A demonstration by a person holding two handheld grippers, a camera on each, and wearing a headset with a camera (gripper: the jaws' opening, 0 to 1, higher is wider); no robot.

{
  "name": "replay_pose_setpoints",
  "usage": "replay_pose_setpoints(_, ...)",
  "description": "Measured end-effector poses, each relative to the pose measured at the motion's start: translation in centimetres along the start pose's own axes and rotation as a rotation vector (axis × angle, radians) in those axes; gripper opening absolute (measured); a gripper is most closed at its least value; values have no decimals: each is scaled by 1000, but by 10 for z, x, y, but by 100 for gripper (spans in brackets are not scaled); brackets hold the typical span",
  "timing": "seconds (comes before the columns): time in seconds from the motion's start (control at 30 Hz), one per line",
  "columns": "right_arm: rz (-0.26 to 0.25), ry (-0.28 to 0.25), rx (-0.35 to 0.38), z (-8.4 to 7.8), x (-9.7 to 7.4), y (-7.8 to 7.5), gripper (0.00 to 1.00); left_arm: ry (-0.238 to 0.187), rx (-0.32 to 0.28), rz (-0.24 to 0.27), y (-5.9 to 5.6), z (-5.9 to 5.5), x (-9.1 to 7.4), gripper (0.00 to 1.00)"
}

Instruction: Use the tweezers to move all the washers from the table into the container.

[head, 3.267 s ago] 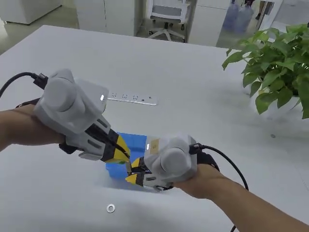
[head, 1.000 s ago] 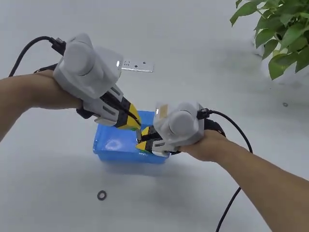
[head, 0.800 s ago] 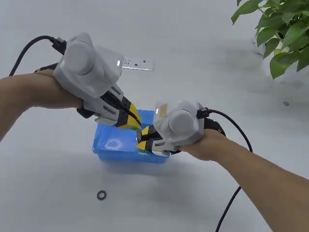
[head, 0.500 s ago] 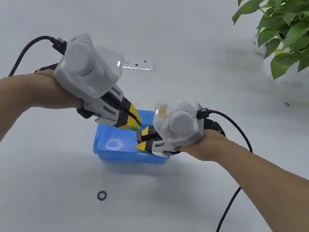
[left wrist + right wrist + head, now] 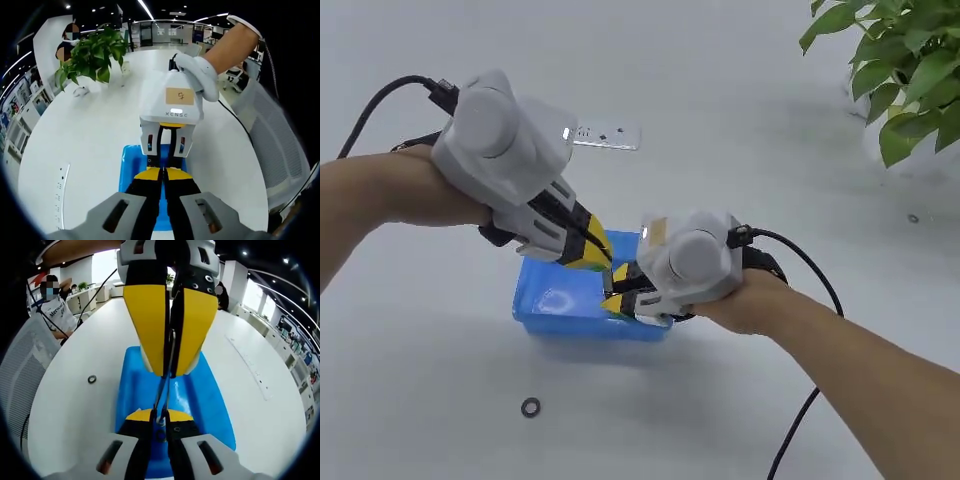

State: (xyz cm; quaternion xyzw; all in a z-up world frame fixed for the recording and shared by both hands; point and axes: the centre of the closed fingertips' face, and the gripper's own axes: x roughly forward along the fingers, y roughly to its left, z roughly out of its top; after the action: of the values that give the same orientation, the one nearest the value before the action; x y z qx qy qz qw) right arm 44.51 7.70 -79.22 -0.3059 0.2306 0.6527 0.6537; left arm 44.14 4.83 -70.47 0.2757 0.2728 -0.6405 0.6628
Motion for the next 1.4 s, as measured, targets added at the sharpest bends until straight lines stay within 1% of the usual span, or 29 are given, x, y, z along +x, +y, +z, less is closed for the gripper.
replay_pose_setpoints(0.4, -27, -11, -20, 17, -14, 2, 11, 4, 27, 22, -6, 14, -14, 5)
replay_pose_setpoints(0.67, -40, -14, -40, 29, -23, 9, 11, 7, 42, 36, -17, 23, -27, 5)
replay_pose_setpoints(0.87, -49, -17, -55, 40, -29, 17, 11, 12, 56, 49, -28, 28, -38, 5)
replay_pose_setpoints(1.07, -53, -22, -65, 50, -32, 27, 11, 17, 62, 60, -40, 30, -47, 5)
replay_pose_setpoints(1.23, -47, -24, -73, 56, -31, 40, 11, 20, 59, 63, -55, 28, -51, 5)
replay_pose_setpoints(1.4, -40, -29, -76, 60, -28, 54, 11, 22, 53, 64, -66, 25, -54, 5)
